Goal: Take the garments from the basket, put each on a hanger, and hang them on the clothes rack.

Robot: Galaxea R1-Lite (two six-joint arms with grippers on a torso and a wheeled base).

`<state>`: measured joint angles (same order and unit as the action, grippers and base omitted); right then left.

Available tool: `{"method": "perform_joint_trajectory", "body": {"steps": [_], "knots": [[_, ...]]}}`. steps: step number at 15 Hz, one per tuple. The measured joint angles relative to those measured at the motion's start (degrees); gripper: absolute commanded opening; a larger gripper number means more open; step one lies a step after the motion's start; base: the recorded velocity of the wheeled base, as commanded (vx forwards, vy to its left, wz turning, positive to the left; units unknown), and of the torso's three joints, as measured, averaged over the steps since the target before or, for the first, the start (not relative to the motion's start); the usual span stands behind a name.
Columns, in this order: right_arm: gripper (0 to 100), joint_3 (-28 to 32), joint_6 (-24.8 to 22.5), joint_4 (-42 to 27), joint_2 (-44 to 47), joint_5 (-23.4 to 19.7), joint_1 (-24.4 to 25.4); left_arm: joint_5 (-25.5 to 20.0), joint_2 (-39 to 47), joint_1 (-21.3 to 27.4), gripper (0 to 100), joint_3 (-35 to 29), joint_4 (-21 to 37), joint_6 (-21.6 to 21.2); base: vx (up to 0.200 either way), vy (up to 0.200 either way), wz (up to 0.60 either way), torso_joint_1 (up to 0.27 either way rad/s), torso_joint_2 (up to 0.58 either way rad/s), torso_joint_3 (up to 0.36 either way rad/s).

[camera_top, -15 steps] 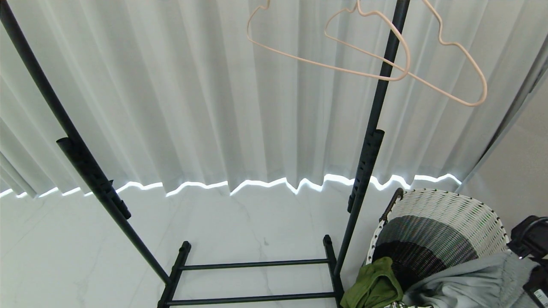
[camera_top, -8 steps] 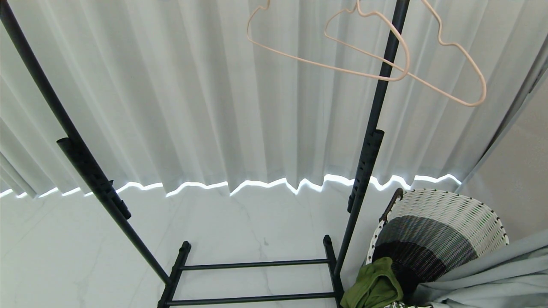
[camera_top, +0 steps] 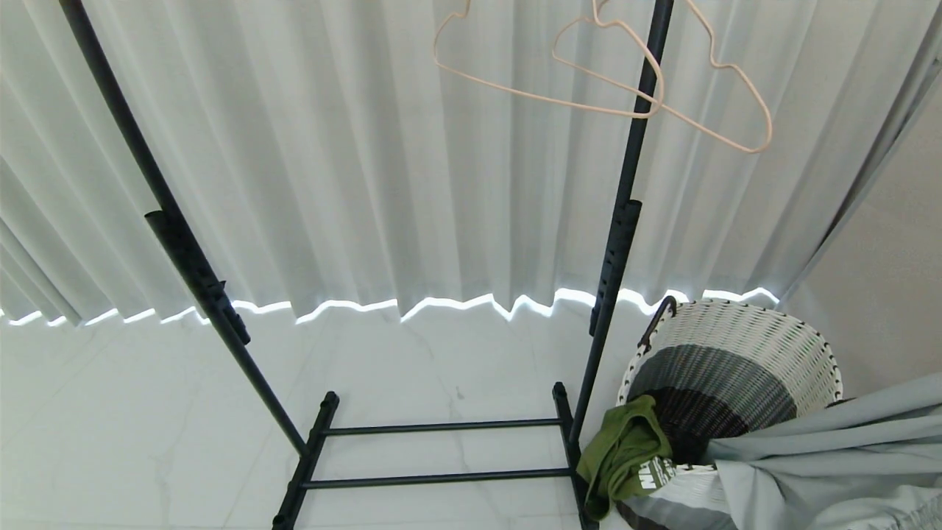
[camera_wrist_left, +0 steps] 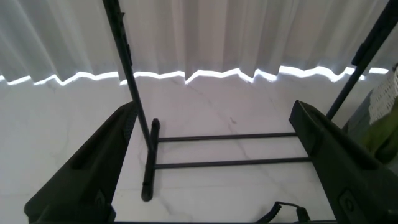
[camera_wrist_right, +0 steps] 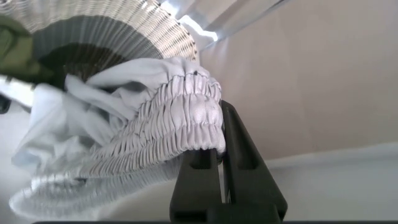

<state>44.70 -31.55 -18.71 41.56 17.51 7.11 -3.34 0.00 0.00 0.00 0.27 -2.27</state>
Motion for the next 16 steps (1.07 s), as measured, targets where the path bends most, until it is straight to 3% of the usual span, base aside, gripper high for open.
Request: {"method": "perform_joint_trajectory", "body": {"steps": [3, 7, 12, 16], "knots": [[0, -0.2, 0.0, 0.0, -0.7, 0.0, 0.1, 0.0, 0.0, 0.0, 100, 0.0, 0.0, 0.0, -0.2, 0.0, 0.0, 0.001, 0.0, 0.005], [0, -0.1, -0.2, -0.1, -1.6, 0.0, 0.1, 0.0, 0.0, 0.0, 100, 0.0, 0.0, 0.0, 0.0, 0.0, 0.0, 0.0, 0.0, 0.0], [0, -0.3, -0.2, -0.2, -2.2, -0.1, 0.1, -0.1, 0.0, 0.0, 100, 0.0, -0.1, -0.1, 0.0, 0.2, 0.0, 0.003, 0.0, 0.001], [0, -0.3, 0.0, -0.1, -2.1, -0.2, 0.1, 0.0, 0.0, 0.0, 100, 0.0, 0.0, 0.1, 0.0, 0.0, 0.0, 0.0, 0.0, 0.0]]}}
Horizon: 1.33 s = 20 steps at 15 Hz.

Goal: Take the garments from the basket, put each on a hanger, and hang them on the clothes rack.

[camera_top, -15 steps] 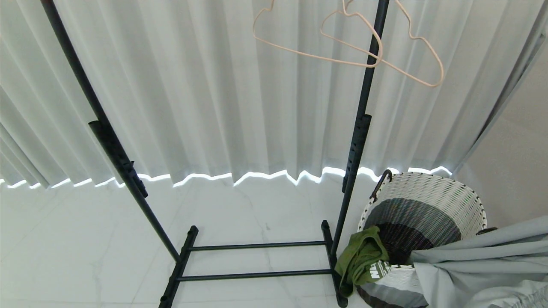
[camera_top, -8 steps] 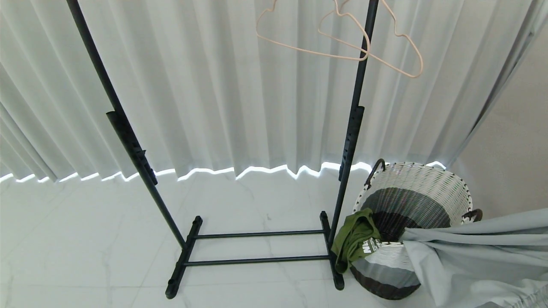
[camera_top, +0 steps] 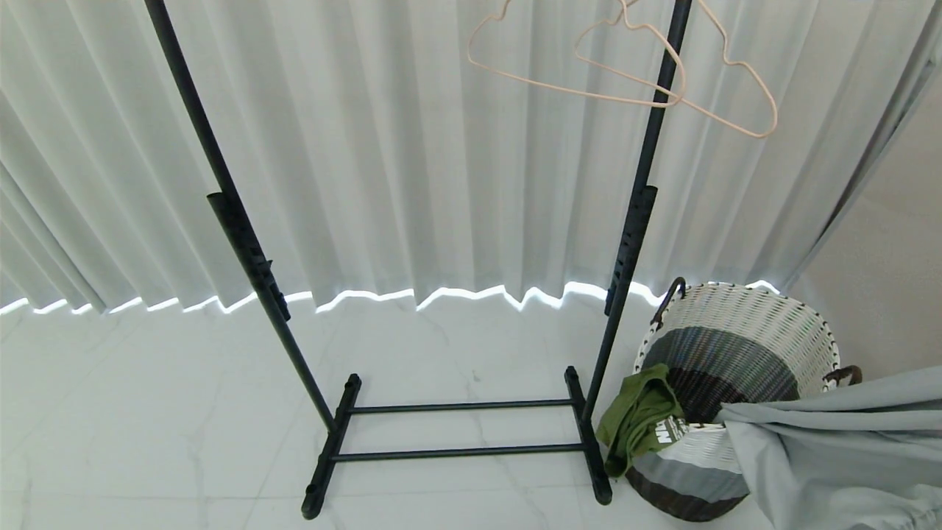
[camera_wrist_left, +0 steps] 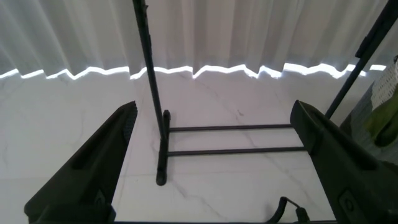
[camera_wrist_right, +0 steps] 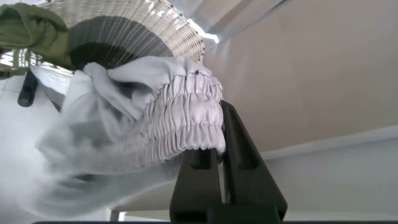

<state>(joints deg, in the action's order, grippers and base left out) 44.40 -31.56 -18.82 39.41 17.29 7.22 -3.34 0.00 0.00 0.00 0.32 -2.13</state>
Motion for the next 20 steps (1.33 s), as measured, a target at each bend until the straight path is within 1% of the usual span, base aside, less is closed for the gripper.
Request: {"method": "perform_joint_trajectory", "body": {"steps": [4, 6, 8, 10, 12, 15, 16, 17, 18, 20], "knots": [[0, 0.4, 2.0, -0.5, 0.1, 0.2, 0.0, 0.0, 0.0, 0.0, 100, 0.0, 0.0, 0.0, 0.0, 0.0, 0.0, 0.0, 0.0, 0.0], [0, 2.5, 3.8, -1.8, 0.9, 0.2, -0.1, 0.0, 0.0, 0.0, 100, 0.0, -0.1, 0.2, 0.0, 0.0, 0.0, 0.0, 0.0, 0.0], [0, 6.5, 6.7, -6.2, 2.3, 0.2, -0.3, 0.1, 0.0, 0.0, 100, 0.0, 0.0, 0.4, 0.0, 0.0, 0.0, 0.0, 0.0, 0.0], [0, 9.9, 7.2, -10.0, 3.0, 0.2, -0.5, 0.1, 0.0, 0.0, 100, 0.0, -0.1, 0.4, 0.0, 0.0, 0.0, 0.0, 0.0, 0.0], [0, 14.3, 7.7, -13.0, 3.2, 0.2, -0.6, 0.1, 0.0, 0.1, 100, 0.0, -0.4, 1.3, 0.0, 0.0, 0.0, 0.0, 0.0, 0.0], [0, 24.2, 9.6, -21.1, 3.2, 0.0, -0.5, -0.7, 0.0, 0.1, 100, -0.1, -2.0, 0.7, 0.0, 0.0, 0.0, 0.0, 0.0, 0.0], [0, 28.1, 10.3, -23.9, 3.3, -0.4, -0.1, -2.3, 0.3, 0.1, 100, -1.5, -2.6, 0.7, 0.0, 0.0, 0.0, 0.0, 0.0, 0.0], [0, 32.2, 11.0, -26.1, 3.5, -0.7, 1.3, -4.2, 1.0, 0.2, 100, -4.4, -3.3, 0.5, 0.0, 0.0, 0.0, 0.0, 0.0, 0.0], [0, 35.2, 11.6, -27.0, 4.1, -0.8, 3.7, -5.5, 2.5, 0.4, 100, -7.5, -3.5, 0.2, 0.0, 0.0, 0.0, 0.0, 0.0, 0.0], [0, 40.0, 14.2, -27.7, 6.3, -1.0, 10.6, -7.1, 8.1, 0.5, 100, -13.7, -3.9, -0.4, 0.0, 0.0, 0.0, 0.0, 0.0, 0.0]]}}
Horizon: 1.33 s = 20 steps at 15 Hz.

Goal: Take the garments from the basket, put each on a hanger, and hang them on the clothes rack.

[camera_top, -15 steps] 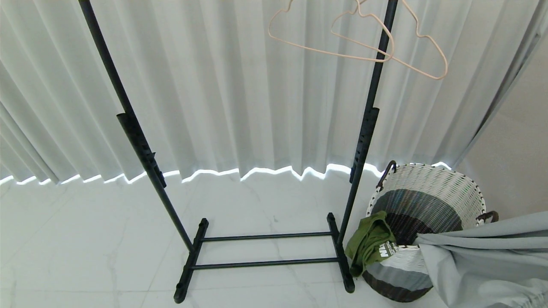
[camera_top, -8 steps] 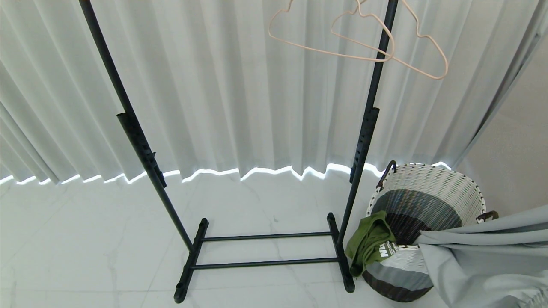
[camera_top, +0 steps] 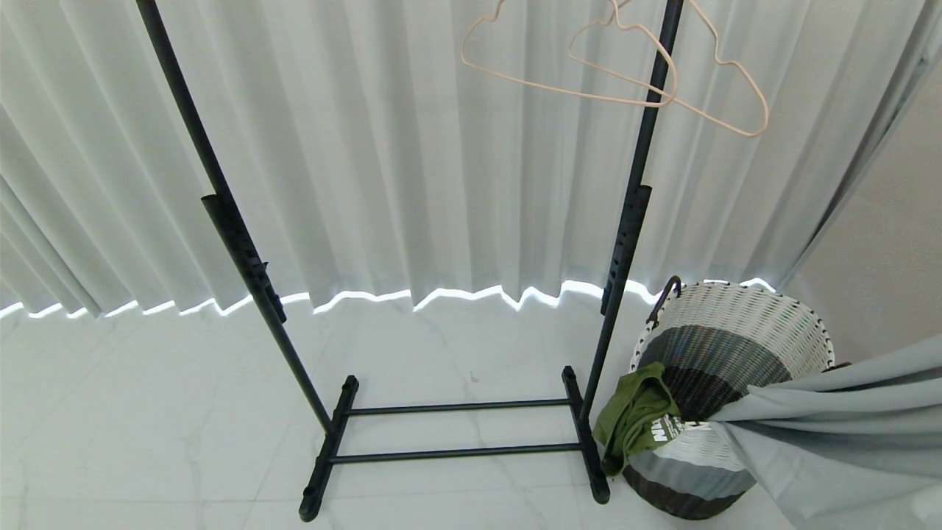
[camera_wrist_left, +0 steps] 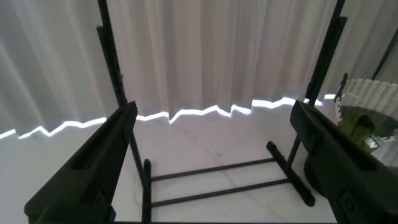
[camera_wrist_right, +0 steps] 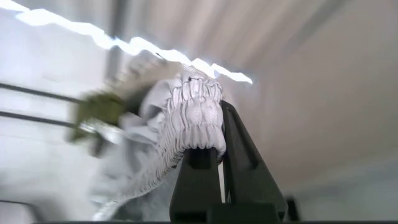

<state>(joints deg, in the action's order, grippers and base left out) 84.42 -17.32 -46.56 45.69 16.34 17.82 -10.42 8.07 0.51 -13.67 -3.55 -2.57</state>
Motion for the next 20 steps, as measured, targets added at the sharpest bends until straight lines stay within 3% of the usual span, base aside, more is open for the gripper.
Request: {"method": "perform_joint_trajectory", "body": {"steps": [4, 7, 10, 13, 17, 20], "knots": [[0, 2.0, 8.0, 0.2, 5.7, -0.7, 15.7, -0.9, 16.5, 1.5, 100, -12.4, -0.6, -0.4, 0.0, 0.0, 0.0, 0.0, 0.0, 0.0], [0, -4.8, 14.2, 6.9, 10.4, -3.4, 22.2, -1.1, 29.9, 7.5, 100, -18.8, -2.9, -0.5, 0.0, 0.0, 0.0, 0.0, 0.0, 0.0], [0, -15.8, 16.2, 18.5, 14.0, -5.1, 23.4, -1.0, 41.2, 17.2, 100, -20.8, -4.7, -0.2, 0.0, 0.0, 0.0, 0.0, 0.0, 0.0], [0, -22.6, 21.8, 24.1, 16.8, -5.3, 23.6, -0.9, 50.3, 28.3, 100, -21.3, -6.3, 1.1, 0.0, 0.0, 0.0, 0.0, 0.0, 0.0], [0, -27.6, 24.4, 34.0, 19.3, -5.3, 23.6, 0.0, 61.7, 42.1, 100, -21.9, -12.4, 9.1, 0.0, 0.0, 0.0, 0.0, 0.0, 0.0], [0, -28.2, 25.5, 36.5, 20.1, -5.4, 23.6, 5.5, 72.6, 51.4, 100, -24.0, -19.2, 16.1, 0.0, 0.0, 0.0, 0.0, 0.0, 0.0]]}}
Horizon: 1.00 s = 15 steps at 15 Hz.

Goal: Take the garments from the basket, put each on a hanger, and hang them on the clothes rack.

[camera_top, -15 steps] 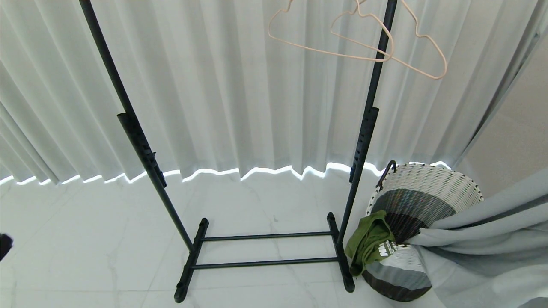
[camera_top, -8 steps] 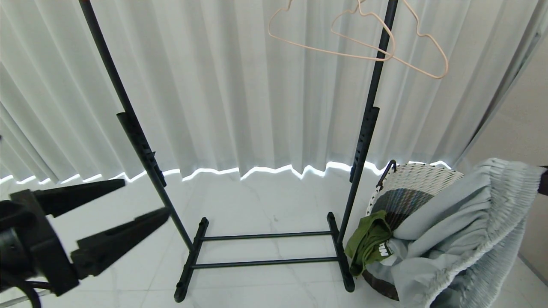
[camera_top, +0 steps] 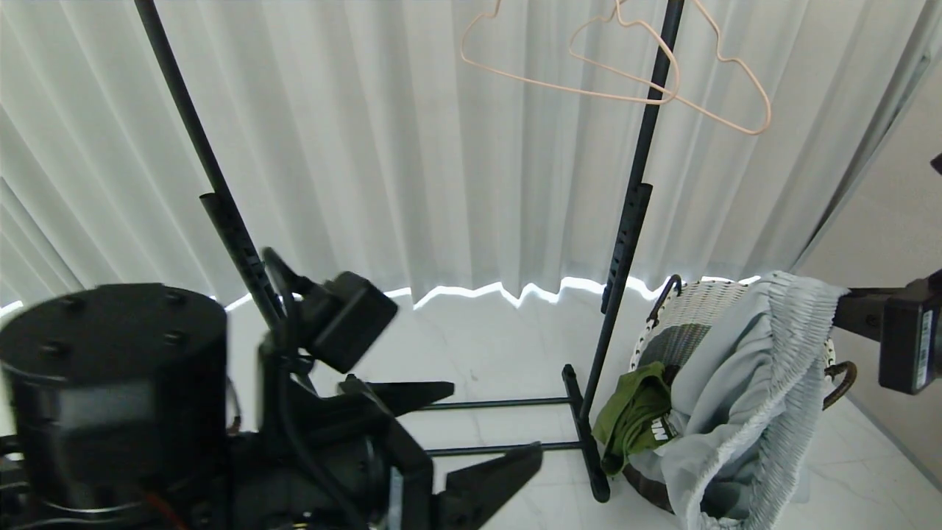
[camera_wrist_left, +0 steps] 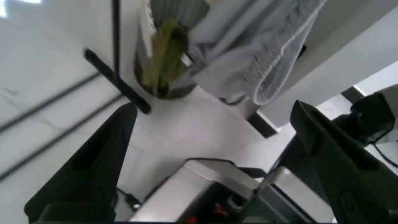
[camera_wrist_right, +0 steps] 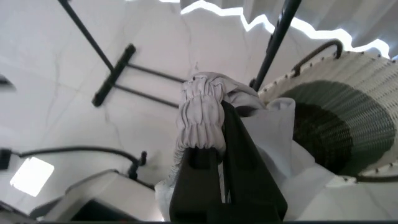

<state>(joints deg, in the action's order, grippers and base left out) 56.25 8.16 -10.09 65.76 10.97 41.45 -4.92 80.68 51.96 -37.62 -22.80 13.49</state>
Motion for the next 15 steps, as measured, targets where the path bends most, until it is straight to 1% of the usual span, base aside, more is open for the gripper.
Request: {"method": "perform_joint_trajectory", "body": {"steps": [1, 3, 6, 7, 9, 10, 13, 15], "knots": [[0, 0.0, 0.2, 1.4, 0.1, 0.0, 0.0, 1.9, 3.9, 2.5, 100, -1.4, -0.9, 2.2, 0.0, 0.0, 0.0, 0.0, 0.0, 0.0], [0, 0.1, 0.2, 2.6, 0.3, 0.1, 0.2, 5.6, 13.2, 7.9, 100, -6.0, -2.2, 7.4, 0.0, 0.0, 0.0, 0.0, 0.0, 0.0], [0, 0.1, 0.5, 3.6, 0.1, 0.1, 1.3, 8.7, 25.2, 13.2, 100, -15.6, -3.3, 11.8, 0.0, 0.0, 0.0, 0.0, 0.0, 0.0], [0, 0.1, 0.5, 4.0, 0.0, 0.1, 1.7, 10.0, 28.3, 13.9, 100, -17.9, -3.3, 13.5, 0.0, 0.0, 0.0, 0.0, 0.0, 0.0], [0, 0.1, 0.5, 4.6, -0.2, 0.1, 2.6, 14.6, 34.3, 14.4, 100, -22.4, -3.4, 17.5, 0.0, 0.0, 0.0, 0.0, 0.0, 0.0], [0, 0.1, 0.5, 4.6, -0.4, 0.1, 3.0, 15.8, 36.4, 14.4, 100, -23.6, -3.5, 18.5, 0.0, 0.0, 0.0, 0.0, 0.0, 0.0], [0, 0.2, 0.5, 4.6, -0.9, 0.1, 3.7, 18.6, 42.1, 14.1, 100, -25.0, -3.5, 20.8, 0.0, 0.0, 0.0, 0.0, 0.0, 0.0], [0, 0.2, 0.5, 4.6, -1.3, 0.1, 3.8, 19.3, 44.1, 13.8, 100, -24.4, -3.6, 21.3, 0.0, 0.0, 0.0, 0.0, 0.0, 0.0]]}}
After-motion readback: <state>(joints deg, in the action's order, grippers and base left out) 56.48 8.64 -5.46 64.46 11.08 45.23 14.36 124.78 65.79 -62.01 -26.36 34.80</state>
